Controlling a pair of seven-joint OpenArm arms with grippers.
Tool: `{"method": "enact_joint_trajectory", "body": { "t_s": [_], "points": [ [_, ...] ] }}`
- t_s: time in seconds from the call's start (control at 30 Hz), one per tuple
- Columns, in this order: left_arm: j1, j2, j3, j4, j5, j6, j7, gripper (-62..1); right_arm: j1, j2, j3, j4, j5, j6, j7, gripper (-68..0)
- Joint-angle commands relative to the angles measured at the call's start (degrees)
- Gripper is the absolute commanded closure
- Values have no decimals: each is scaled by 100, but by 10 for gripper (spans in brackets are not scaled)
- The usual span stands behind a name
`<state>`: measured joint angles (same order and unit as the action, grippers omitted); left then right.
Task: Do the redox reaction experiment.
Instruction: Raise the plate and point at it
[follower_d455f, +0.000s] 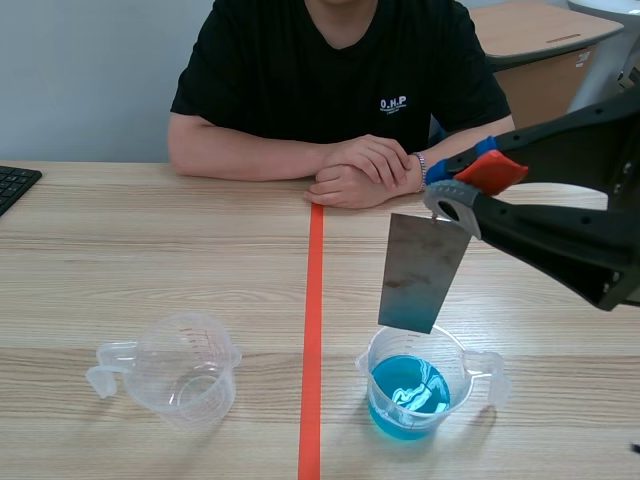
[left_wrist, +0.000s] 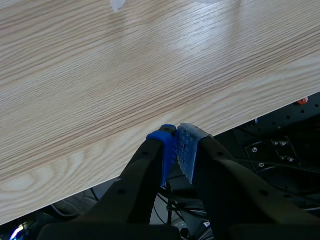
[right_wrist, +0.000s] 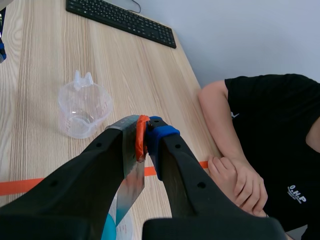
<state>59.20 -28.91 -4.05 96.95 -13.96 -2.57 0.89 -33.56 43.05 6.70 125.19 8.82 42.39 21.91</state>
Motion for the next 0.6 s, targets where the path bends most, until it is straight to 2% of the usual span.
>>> {"method": "enact_joint_trajectory", "body": {
  "t_s": [0.0,0.17,0.57],
  "points": [
    [13,-20,7,52,2,9,-59,-44,4,61,55,116,201,33,-46,-17],
    [13,-20,7,52,2,9,-59,-44,2,59,81,181,459,33,-428,-17],
    [13,-83,7,52,2,9,-59,-44,-505,59,610,422,708,33,-446,-17]
  ]
}}
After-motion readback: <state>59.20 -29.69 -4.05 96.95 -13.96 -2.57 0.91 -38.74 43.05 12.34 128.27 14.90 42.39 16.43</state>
